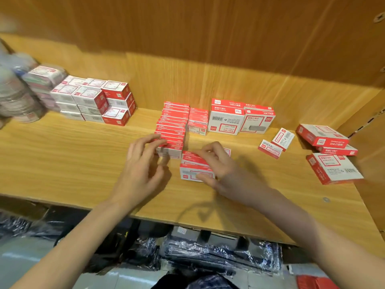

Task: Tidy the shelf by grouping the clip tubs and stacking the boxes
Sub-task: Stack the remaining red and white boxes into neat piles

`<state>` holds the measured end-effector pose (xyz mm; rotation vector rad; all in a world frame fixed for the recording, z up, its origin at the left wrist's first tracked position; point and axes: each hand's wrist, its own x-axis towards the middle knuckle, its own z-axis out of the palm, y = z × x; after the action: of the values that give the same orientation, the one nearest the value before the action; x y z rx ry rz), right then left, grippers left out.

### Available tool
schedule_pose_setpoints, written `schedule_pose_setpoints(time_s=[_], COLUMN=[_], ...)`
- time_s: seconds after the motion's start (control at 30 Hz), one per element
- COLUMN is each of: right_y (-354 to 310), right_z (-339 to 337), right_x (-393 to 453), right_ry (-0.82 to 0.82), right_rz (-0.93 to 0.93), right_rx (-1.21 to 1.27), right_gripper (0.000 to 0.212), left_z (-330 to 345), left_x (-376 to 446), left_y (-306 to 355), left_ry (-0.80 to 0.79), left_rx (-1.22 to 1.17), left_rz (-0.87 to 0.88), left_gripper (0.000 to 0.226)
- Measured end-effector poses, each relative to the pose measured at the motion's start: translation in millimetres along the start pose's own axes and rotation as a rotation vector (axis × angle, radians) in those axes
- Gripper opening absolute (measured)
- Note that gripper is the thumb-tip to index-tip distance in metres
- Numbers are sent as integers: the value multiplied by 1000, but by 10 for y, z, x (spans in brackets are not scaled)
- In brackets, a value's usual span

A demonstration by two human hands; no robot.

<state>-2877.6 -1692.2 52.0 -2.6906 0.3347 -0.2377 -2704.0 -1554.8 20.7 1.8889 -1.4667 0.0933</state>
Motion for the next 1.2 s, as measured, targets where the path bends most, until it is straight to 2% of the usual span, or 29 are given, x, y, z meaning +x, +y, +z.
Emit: schedule_pose_setpoints(time_s=[0.13, 0.23, 0.33, 0.4, 0.6, 0.77, 0.87, 1.0, 1.07, 1.2], right_y=[-147, -190, -224, -230, -326, -316, -251, 11, 218, 699], right_z=[334, 468, 527, 519, 516, 533, 425, 161, 32, -288], right_x=[379, 500, 496, 495, 527, 497, 398, 95, -101, -393], right_ry=[164, 224, 122, -9, -25, 17, 104, 221, 283, 375], right_rz=[-123, 24, 138, 163, 243, 263, 267, 349, 448, 699], right_rx=[-120, -215, -192, -88, -43, 145, 118, 50, 2, 18], right_gripper=[56, 56, 76, 77, 83, 91, 98, 101, 95, 69], left_z=[-89, -88, -66, -54, -54, -74, -127, -103, -9, 273], left_x=[-44, -18, -6, -11, -21, -37, 19, 240, 356, 529], left_y=[-161, -171, -133, -126, -138, -81, -41, 159, 335, 653], left_ry=[-53, -158, -240, -249, -259, -232, -116, -21, -23, -136], left_rx=[-264, -397, -460, -428, -356, -369, -348, -185, -179, -228], left_rz=[-298, -335, -271, -258, -235, -240, -217, -69, -4, 82], left_gripper=[81, 99, 83, 77, 80, 78, 73, 59, 56, 55])
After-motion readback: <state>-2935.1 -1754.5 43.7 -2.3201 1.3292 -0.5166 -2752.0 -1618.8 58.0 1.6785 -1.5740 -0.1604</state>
